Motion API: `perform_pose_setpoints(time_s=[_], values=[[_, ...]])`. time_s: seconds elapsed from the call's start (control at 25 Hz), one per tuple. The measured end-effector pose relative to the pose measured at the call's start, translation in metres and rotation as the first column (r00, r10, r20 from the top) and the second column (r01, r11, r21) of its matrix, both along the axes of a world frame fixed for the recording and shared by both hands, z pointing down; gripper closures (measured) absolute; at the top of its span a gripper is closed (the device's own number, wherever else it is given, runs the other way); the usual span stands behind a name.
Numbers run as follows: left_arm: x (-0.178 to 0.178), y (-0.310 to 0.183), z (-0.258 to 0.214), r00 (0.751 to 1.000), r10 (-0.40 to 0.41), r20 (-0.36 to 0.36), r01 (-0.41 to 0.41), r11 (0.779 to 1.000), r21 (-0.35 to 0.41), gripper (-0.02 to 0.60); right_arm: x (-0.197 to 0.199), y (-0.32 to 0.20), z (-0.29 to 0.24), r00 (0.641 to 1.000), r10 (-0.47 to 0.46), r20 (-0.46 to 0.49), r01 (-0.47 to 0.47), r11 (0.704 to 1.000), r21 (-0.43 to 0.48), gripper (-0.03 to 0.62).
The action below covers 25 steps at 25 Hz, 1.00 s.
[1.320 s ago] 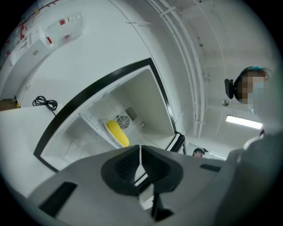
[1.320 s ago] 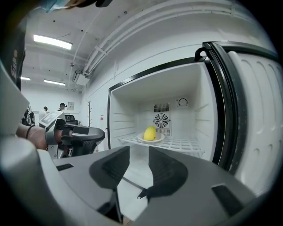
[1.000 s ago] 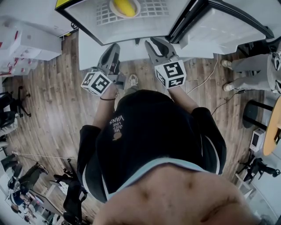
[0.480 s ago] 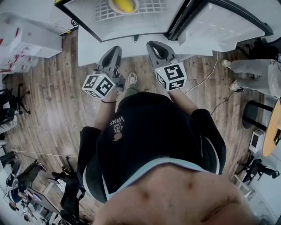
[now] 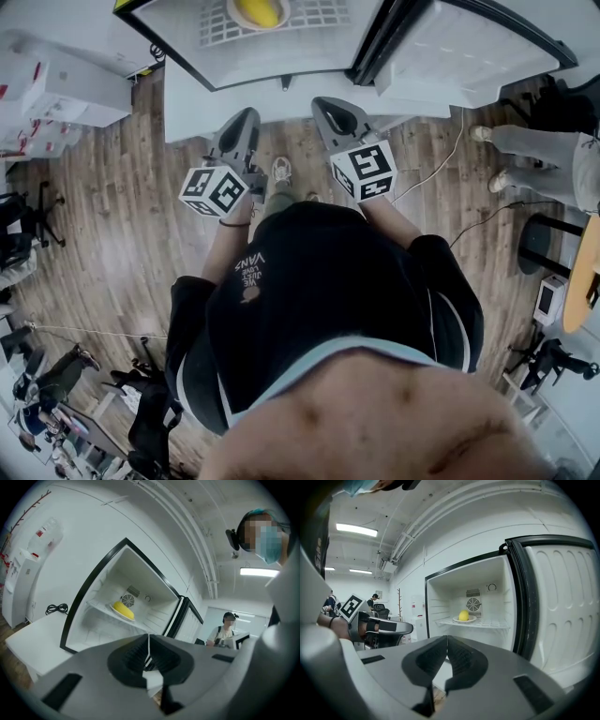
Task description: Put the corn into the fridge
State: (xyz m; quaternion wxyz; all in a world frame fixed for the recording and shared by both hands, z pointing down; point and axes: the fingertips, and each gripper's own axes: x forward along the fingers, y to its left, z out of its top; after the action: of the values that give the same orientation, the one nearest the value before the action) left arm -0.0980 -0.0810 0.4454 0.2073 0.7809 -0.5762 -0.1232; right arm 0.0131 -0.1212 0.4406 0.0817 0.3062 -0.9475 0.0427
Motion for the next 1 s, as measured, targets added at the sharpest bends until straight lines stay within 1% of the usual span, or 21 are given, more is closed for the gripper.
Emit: perform_pose_setpoints(time_s=[0.32,0.48,0.76,1.0], values=[[0.011,0.006,0.004,1.0,0.025,0.004,-0.025,1.0,-0.013,0.558,0.004,0.007,0.002,1.0,-0.009,-0.005,0.009,1.0,-0.005,0.582],[0.011,0.008,0.006,1.0,0.022,0.005,-0.022,1.0,-0.019,0.558,0.006,0.01,0.006,1.0,-0.013,-0.011,0.012,1.0,-0.012,0.582],[0.01,0.014,0.012,1.0,0.011,-0.016,-0.011,0.999,-0.034,0.558,0.01,0.014,0.015,1.0,-0.006,-0.028,0.005,1.0,-0.029,0.582],[0.008,0.016,0.015,1.0,-0.005,-0.018,0.004,0.999,-0.042,0.558,0.009,0.017,0.017,0.999,-0.012,-0.04,0.011,1.0,-0.018,0.582]])
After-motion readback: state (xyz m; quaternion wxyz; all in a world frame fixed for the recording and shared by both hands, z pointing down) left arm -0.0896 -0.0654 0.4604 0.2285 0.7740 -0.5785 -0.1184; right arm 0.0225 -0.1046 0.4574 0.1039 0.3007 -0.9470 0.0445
